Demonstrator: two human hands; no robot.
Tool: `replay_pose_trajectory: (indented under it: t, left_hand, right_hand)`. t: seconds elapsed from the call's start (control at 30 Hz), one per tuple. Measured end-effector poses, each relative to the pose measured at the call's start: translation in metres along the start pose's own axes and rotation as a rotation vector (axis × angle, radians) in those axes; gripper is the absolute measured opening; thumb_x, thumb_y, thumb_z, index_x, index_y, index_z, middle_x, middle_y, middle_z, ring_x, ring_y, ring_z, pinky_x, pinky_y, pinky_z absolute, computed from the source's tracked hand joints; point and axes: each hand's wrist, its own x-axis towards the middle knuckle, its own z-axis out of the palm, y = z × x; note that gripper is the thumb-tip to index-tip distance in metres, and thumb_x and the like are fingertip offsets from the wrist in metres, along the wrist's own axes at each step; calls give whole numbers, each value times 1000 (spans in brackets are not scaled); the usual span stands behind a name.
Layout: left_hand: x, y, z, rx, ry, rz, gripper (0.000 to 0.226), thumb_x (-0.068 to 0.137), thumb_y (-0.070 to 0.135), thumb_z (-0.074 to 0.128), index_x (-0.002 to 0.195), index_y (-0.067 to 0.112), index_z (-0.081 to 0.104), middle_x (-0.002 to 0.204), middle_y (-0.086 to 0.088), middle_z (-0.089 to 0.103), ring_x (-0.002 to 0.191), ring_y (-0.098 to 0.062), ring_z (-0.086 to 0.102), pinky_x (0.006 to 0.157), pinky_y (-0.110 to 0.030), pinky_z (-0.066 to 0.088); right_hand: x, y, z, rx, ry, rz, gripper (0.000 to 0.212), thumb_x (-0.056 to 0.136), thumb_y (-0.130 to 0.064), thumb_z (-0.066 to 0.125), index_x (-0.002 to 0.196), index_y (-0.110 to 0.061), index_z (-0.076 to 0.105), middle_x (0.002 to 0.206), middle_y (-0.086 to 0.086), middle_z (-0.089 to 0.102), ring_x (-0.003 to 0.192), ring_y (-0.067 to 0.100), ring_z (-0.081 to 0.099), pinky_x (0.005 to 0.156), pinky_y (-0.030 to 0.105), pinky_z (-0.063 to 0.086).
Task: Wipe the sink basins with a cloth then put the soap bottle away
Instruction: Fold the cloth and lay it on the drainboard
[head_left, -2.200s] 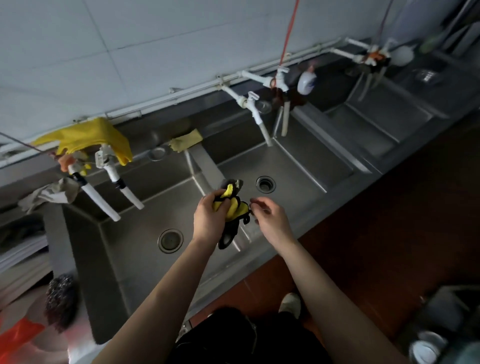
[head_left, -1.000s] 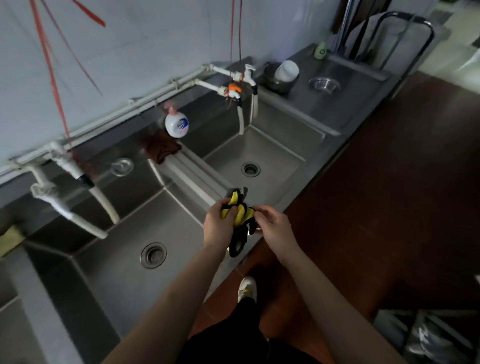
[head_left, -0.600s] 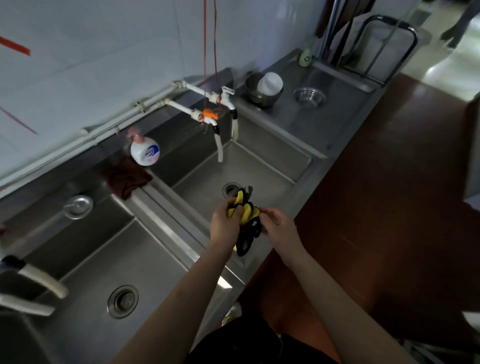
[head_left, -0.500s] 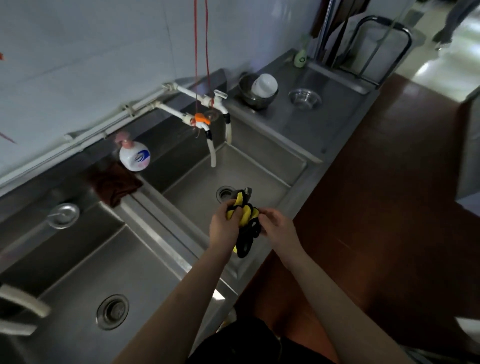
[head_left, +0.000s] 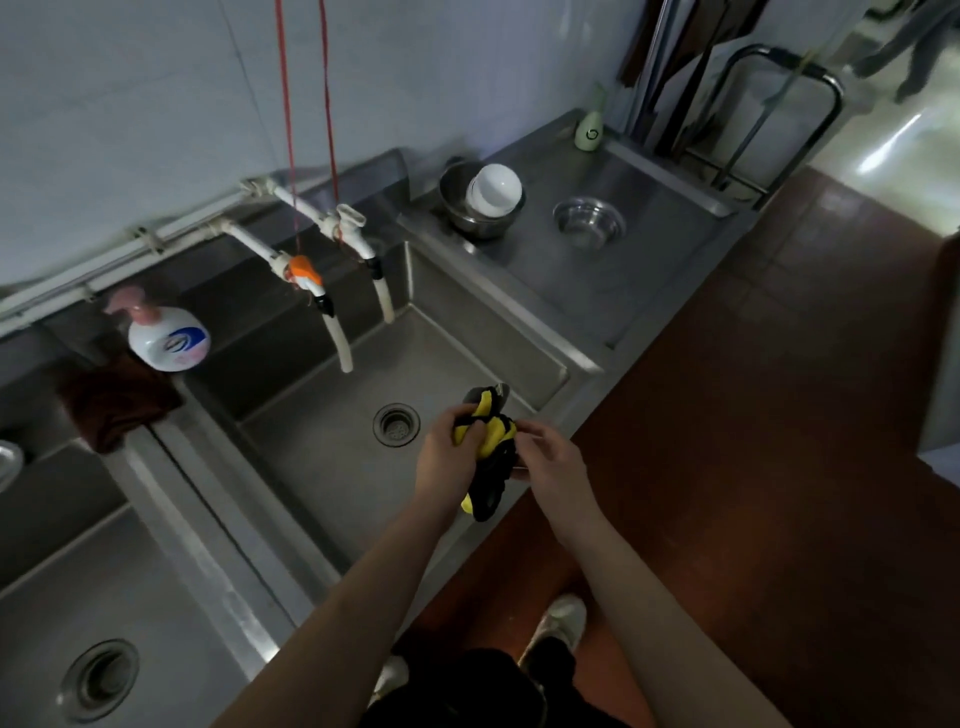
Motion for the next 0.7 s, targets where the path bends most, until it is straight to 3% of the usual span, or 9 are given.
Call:
replay_pose_trajectory:
  t: [0.23, 0.37, 0.47, 0.57, 0.7]
  left_hand:
    - [28, 48, 136, -27, 67, 4, 24, 98, 29, 61, 123, 32, 61, 103, 6, 69, 90, -10, 70, 75, -29, 60]
    - [44, 65, 198, -47, 55, -4, 26, 97, 43, 59, 121, 32, 64, 106, 4, 70, 95, -12, 69, 86, -42, 60]
    - [63, 76, 227, -142, 91, -53, 37, 92, 57, 50, 112, 33, 72, 112, 2, 72, 105, -17, 69, 95, -46, 57]
    - [93, 84, 251, -170, 156, -43, 29, 103, 37, 46, 107, 29, 73, 112, -2, 72, 106, -20, 68, 95, -47, 56]
    - [137, 89, 278, -106, 199, -23, 20, 96, 22, 59, 114, 29, 65, 114, -6, 69, 96, -18, 69, 83, -39, 61]
  right_hand:
    - [64, -31, -126, 43, -77, 11, 16, 106, -28, 58, 117, -20, 66, 106, -2, 75, 97, 11, 74, 76, 24, 59]
    - [102, -42, -187, 39, -95, 22, 7, 105, -29, 60, 110, -31, 64, 104, -5, 73, 98, 9, 73, 84, 30, 60]
    - [130, -49, -216, 46, -122, 34, 9, 105, -26, 60, 112, -29, 64, 110, -1, 72, 101, 12, 73, 86, 31, 60]
    - [164, -55, -239, 72, -177, 40, 19, 106, -21, 56, 123, -19, 63, 115, 4, 72, 99, 11, 74, 79, 27, 60]
    - [219, -57, -259, 87, -209, 55, 18, 106, -14, 54, 121, -16, 62, 116, 9, 72, 105, 19, 74, 84, 33, 61]
